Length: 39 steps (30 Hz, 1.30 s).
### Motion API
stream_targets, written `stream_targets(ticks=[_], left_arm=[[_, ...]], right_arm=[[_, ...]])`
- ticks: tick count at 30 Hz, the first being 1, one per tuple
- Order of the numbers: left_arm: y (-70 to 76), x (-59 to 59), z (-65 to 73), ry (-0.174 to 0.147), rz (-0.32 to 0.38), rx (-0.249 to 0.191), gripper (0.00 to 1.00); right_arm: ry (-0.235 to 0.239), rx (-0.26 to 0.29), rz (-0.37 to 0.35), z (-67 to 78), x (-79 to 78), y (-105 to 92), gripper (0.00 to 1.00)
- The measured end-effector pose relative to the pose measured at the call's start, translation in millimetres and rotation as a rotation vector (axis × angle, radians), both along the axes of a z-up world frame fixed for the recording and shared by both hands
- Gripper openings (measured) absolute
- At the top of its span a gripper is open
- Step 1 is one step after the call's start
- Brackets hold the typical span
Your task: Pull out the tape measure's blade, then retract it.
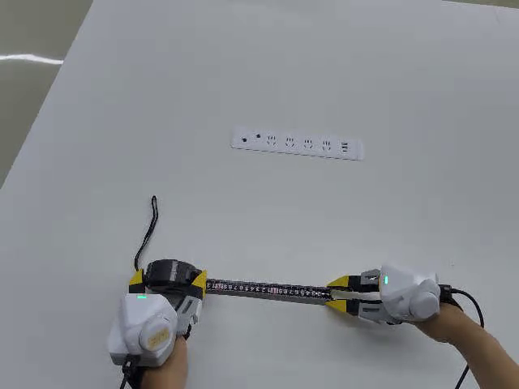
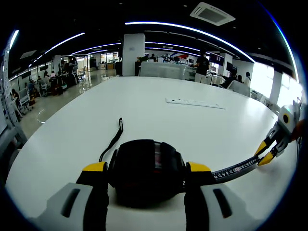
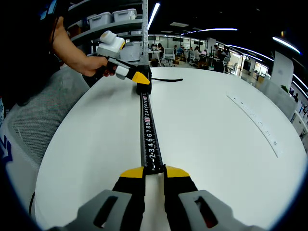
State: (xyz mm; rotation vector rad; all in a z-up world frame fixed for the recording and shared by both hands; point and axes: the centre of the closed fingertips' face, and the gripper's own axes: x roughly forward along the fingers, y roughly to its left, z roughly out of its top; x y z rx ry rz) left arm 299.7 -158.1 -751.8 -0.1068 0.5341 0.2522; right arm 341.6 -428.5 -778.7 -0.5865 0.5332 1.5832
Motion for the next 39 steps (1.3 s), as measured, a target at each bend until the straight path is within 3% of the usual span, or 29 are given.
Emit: stream_targets(ticks=[39], left_arm=[[1.0,-0.9,-0.6,-0.001,0.007,-0.037,0.6]], right_arm=[[-0.029,-0.007,0.035,5.1,-2.5,32.7,0.12]])
